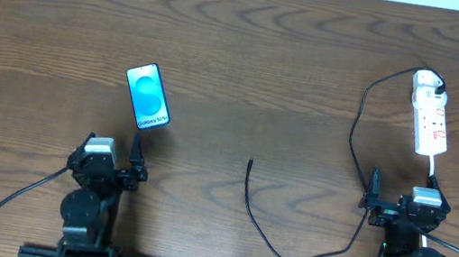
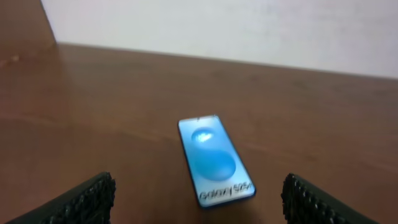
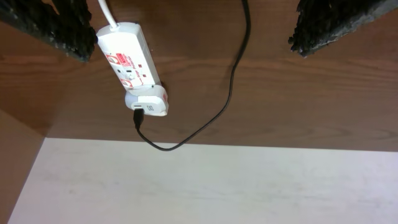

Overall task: Plug charger to phone and switch on socket
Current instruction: 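Raise the left arm and move the left gripper above the blue phone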

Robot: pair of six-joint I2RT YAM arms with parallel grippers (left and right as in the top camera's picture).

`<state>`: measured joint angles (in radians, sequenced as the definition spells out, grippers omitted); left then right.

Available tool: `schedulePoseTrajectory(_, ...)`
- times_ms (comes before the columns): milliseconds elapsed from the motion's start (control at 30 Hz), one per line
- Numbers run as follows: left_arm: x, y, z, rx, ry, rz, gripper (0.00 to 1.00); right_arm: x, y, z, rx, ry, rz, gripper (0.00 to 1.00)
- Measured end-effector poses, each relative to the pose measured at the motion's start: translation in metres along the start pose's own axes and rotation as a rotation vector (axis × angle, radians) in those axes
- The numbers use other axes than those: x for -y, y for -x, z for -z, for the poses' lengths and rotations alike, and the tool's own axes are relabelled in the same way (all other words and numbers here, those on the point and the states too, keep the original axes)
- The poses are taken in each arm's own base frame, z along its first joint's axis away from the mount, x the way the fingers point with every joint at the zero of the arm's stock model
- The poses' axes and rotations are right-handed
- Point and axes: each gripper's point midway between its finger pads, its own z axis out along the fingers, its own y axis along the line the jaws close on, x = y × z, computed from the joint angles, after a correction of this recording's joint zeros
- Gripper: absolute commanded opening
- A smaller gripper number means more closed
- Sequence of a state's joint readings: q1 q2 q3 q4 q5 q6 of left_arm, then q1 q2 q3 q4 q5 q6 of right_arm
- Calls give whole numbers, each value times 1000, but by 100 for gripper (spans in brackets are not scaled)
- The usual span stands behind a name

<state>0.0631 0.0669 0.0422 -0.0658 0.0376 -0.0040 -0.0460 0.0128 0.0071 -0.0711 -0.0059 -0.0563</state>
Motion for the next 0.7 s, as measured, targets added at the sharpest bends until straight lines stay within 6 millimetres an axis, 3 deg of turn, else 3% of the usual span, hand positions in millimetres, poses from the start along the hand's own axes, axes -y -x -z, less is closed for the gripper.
schedulePoseTrajectory(133,-2,-1,-2,-61,14,-1,86,0,0,0,0,0,0,99)
schedulePoseTrajectory(467,2,59,-10,-66,19,-1,86,0,0,0,0,0,0,99)
schedulePoseTrajectory(700,3,71,-24,-165,28,13,86,0,0,0,0,0,0,99)
